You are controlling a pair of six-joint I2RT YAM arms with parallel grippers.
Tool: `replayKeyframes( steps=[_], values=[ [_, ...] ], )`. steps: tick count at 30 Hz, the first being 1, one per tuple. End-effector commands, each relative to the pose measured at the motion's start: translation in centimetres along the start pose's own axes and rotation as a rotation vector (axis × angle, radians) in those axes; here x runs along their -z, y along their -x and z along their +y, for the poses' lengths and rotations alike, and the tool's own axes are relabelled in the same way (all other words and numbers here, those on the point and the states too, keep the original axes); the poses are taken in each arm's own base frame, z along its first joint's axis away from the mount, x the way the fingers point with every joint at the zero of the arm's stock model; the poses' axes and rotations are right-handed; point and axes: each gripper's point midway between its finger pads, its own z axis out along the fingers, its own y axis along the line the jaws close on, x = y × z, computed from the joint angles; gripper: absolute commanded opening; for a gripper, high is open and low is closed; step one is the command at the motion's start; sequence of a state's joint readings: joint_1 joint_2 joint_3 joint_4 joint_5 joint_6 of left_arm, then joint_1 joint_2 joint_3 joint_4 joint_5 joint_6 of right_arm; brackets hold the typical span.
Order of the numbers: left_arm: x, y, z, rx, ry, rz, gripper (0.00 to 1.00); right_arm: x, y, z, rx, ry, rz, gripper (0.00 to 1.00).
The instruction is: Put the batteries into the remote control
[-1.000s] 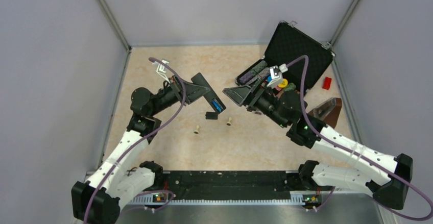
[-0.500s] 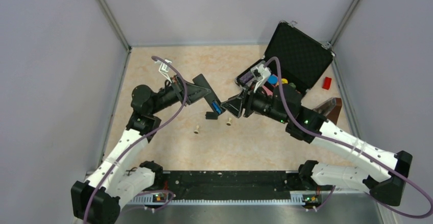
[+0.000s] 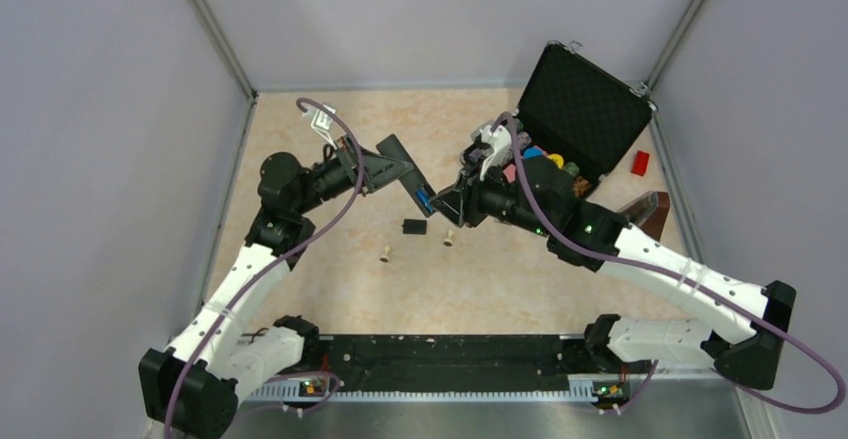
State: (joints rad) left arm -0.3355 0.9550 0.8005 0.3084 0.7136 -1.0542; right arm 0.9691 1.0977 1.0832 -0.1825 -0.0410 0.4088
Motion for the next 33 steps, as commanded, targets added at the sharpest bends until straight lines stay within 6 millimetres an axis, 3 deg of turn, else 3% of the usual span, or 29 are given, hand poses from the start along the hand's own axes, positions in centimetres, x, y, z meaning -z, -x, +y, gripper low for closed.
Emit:
replayKeyframes(
  steps=[1,10,14,18,26,33],
  values=[
    [-0.1,2.2,-3.4,-0.032,-0.064,-0.048,0.00,0.0,1.9,0.0,0.044,-0.058,-0.044,0.31],
    [-0.2,2.2,-2.9,-0.032,-0.035,-0.038,0.00,-0.2,2.2,0.1,0.065,-0.087,-0.053,0.30],
    [-0.2,2.0,-2.4,-0.037,-0.012,-0.034,0.00,0.0,2.7,0.3,0.065,-0.084,-0.076,0.42],
    [-0.1,2.0,-2.3,-0.036,-0.004,-0.030,0.00,0.0,2.9,-0.5,0.063,-0.126,-0.088,0.46],
    [-0.2,1.8,-1.8,-0.027,0.015,-0.022,0.00,0.3,3.3,-0.6,0.057,-0.133,-0.108,0.49],
    [-0.4,1.9,-1.8,-0.010,0.020,-0.021,0.00,-0.5,2.1,-1.2,0.079,-0.151,-0.062,0.47]
  ],
)
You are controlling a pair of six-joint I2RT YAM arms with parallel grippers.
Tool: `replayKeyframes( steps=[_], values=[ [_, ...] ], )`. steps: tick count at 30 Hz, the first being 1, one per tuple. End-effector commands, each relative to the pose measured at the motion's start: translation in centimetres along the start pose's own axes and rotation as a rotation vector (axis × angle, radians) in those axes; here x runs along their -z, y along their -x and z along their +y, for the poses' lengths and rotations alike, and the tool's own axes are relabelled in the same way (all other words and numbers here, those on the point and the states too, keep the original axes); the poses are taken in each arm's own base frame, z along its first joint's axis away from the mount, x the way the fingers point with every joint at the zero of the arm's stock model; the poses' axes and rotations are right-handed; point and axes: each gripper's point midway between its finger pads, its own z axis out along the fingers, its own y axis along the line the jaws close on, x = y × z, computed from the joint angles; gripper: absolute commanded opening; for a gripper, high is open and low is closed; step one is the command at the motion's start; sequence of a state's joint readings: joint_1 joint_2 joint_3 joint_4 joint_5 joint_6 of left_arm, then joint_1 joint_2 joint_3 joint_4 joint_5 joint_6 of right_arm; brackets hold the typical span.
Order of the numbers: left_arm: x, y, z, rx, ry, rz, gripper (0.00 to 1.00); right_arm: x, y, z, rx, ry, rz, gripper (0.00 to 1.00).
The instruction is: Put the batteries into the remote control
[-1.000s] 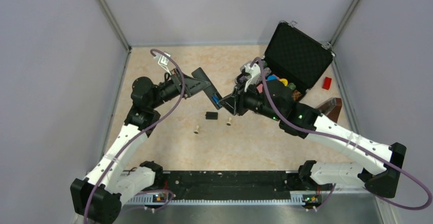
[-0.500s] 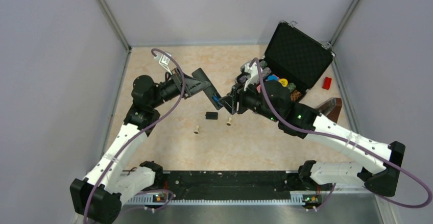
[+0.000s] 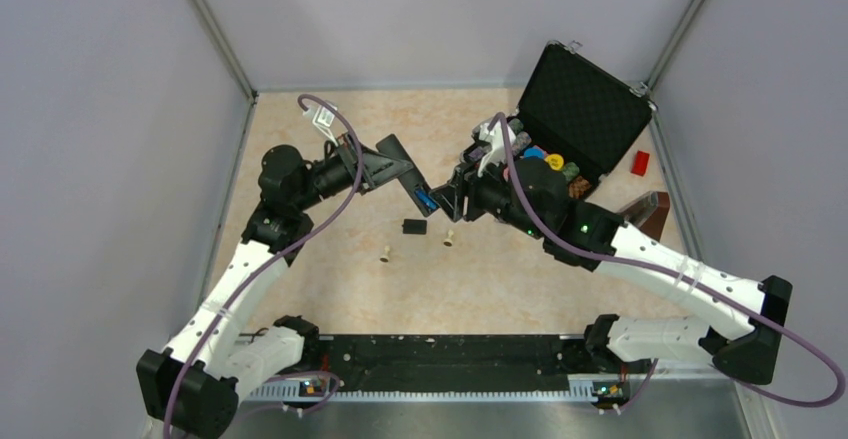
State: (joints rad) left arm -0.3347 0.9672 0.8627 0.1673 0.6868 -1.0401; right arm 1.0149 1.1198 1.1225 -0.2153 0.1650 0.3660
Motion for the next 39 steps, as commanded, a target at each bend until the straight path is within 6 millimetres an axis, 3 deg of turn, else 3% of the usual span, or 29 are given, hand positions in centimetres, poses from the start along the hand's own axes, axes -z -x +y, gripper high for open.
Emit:
replayKeyframes(
  steps=[1,7,11,13,17,21,25,28,33,39],
  values=[
    [0.0,1.5,-2.4,-0.050,-0.052,-0.032,0.00,-0.3,0.8,0.6,0.030,0.004,-0.011,0.46],
    [0.0,1.7,-2.6,-0.054,-0.054,-0.040,0.00,-0.7,-0.1,0.8,0.061,0.016,0.025,0.43],
    [-0.2,1.8,-1.7,-0.070,-0.012,-0.043,0.00,-0.8,0.0,0.6,0.043,-0.003,0.025,0.45],
    [-0.3,1.9,0.0,-0.068,0.072,-0.042,0.00,-0.8,0.2,0.0,0.015,-0.045,0.014,0.48],
    [-0.1,0.8,5.7,-0.018,0.319,0.008,0.00,-1.1,-0.7,-1.7,-0.052,-0.136,0.024,0.59],
    [0.0,-0.3,11.0,-0.027,0.492,0.077,0.00,-1.7,-3.4,-4.1,-0.151,-0.217,0.072,0.61],
    [-0.6,-1.8,15.4,-0.037,0.614,0.155,0.00,-1.9,-8.1,-7.0,-0.202,-0.311,0.161,0.61],
    [-1.3,-3.6,17.5,-0.055,0.681,0.220,0.00,-2.1,-11.7,-8.5,-0.226,-0.346,0.224,0.61],
    [-0.5,-7.1,21.3,-0.059,0.904,0.354,0.00,-2.2,-16.2,-9.1,-0.259,-0.338,0.309,0.59],
    [0.5,-9.8,23.7,-0.151,1.197,0.460,0.00,-2.1,-18.4,-9.4,-0.285,-0.341,0.347,0.58]
  ],
)
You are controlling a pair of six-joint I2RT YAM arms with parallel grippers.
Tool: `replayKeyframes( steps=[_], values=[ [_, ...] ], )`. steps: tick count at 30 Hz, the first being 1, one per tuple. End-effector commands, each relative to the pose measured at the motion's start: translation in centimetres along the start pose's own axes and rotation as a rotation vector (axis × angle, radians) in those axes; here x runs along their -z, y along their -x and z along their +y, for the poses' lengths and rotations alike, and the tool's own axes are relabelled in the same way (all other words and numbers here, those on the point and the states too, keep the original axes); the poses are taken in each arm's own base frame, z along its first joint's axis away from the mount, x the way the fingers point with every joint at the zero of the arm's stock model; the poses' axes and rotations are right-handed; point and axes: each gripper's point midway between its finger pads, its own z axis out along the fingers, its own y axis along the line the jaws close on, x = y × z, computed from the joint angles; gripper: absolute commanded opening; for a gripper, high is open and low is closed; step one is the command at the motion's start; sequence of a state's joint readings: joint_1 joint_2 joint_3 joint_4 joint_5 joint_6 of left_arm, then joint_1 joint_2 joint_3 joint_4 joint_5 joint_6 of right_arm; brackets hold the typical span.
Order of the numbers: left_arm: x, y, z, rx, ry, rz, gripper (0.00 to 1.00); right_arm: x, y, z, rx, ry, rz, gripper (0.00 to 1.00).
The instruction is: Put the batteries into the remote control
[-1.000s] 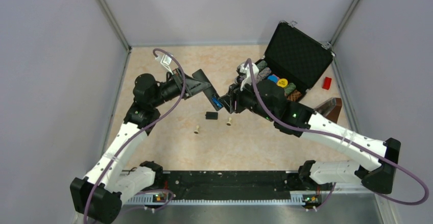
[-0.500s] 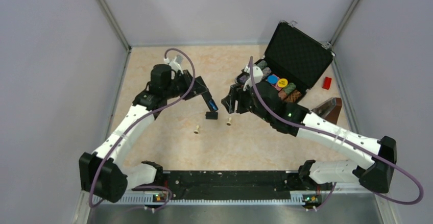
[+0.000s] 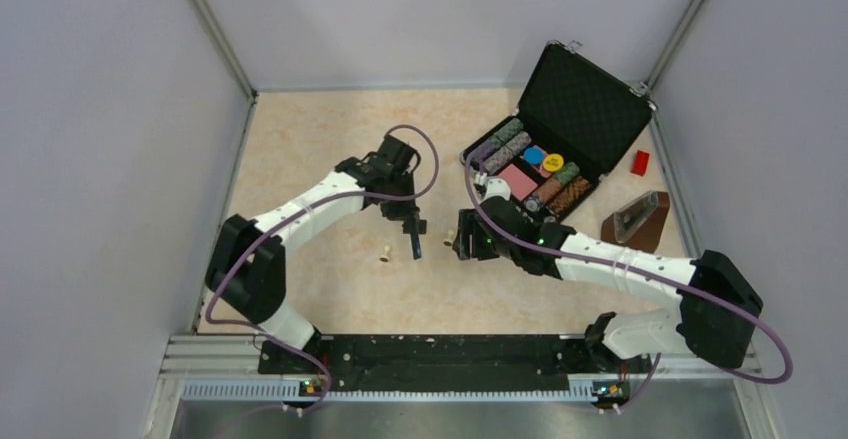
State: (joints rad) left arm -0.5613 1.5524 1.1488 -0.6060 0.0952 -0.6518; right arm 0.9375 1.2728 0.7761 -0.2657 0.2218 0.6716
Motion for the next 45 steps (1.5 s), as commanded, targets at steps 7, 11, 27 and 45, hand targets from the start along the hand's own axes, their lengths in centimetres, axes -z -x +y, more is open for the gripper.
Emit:
replayKeyframes(
  steps=[7,11,27,45],
  values=[
    [-0.6,-0.3,3.2,-0.116,0.456,0.002,0.00,-0.9,0.7,1.5,-0.059,0.069,-0.032,0.58],
    [-0.4,-0.1,3.6,-0.125,0.486,-0.015,0.00,-1.0,0.4,2.4,-0.026,0.125,-0.021,0.57],
    [5.0,3.9,6.5,0.008,0.447,-0.185,0.00,-2.8,-0.4,4.2,-0.260,0.047,0.086,0.47],
    [15.8,10.6,10.0,0.106,0.319,-0.616,0.00,-4.1,-8.8,4.7,-0.557,-0.390,0.390,0.48]
  ],
)
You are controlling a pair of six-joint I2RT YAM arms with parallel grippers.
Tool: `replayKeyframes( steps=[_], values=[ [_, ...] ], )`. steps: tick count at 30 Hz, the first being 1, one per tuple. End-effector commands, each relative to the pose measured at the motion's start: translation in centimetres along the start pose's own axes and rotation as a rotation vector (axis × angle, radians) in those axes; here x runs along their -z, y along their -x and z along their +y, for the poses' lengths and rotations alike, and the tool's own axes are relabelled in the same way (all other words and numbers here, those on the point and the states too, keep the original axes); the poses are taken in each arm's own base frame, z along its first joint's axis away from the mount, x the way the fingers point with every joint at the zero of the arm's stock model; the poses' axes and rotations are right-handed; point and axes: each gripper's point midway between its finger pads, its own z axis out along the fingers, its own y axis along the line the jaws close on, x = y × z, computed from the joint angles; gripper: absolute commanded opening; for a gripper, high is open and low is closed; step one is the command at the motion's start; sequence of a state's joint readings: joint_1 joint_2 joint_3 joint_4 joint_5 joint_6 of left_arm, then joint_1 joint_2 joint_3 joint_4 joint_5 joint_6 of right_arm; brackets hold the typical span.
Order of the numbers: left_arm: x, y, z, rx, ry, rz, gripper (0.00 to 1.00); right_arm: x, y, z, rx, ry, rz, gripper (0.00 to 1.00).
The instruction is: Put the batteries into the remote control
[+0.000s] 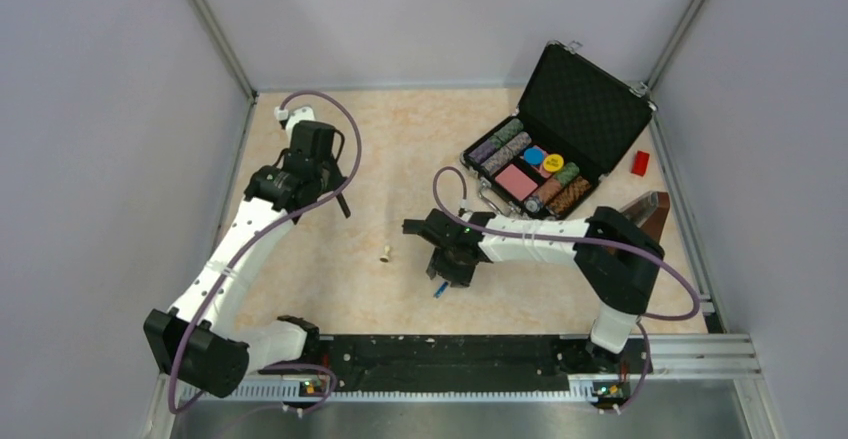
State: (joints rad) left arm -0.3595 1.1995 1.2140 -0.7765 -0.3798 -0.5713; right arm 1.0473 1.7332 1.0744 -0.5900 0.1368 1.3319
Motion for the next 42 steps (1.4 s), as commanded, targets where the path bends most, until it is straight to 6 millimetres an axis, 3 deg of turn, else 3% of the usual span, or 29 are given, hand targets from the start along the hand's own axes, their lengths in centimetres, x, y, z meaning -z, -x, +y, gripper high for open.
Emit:
replayKeyframes(
  steps=[1,11,19,23,26,30,34,40,42],
  values=[
    [0.4,1.9,0.1,0.019,-0.046,-0.089,0.00,0.5,-1.2,0.5,-0.111,-0.081,0.031,0.47],
    [0.6,1.9,0.5,0.046,-0.090,-0.103,0.00,-0.2,-2.4,-0.6,-0.134,-0.198,0.094,0.31],
    [0.6,1.4,0.8,0.045,-0.100,-0.097,0.00,-0.5,-2.1,0.5,-0.046,-0.237,0.107,0.17],
    [0.7,1.1,0.1,0.038,-0.145,-0.082,0.00,-0.2,-1.1,1.2,-0.005,-0.209,0.066,0.03],
    [0.8,0.8,-0.6,0.032,-0.186,-0.066,0.00,0.8,1.2,2.3,0.065,-0.149,-0.043,0.00],
    [1.3,0.1,-2.4,0.019,-0.302,-0.042,0.00,3.9,4.6,3.6,0.177,0.026,-0.227,0.00],
    [2.6,-1.2,-6.0,0.006,-0.530,0.008,0.00,9.0,7.1,4.7,0.347,0.294,-0.427,0.00],
    [6.7,-2.9,-11.9,-0.046,-0.980,0.095,0.00,17.6,6.6,4.6,0.706,0.647,-0.617,0.00],
    [7.8,-3.0,-12.9,-0.058,-1.071,0.115,0.00,20.4,6.1,4.6,0.799,0.747,-0.674,0.00]
  ],
)
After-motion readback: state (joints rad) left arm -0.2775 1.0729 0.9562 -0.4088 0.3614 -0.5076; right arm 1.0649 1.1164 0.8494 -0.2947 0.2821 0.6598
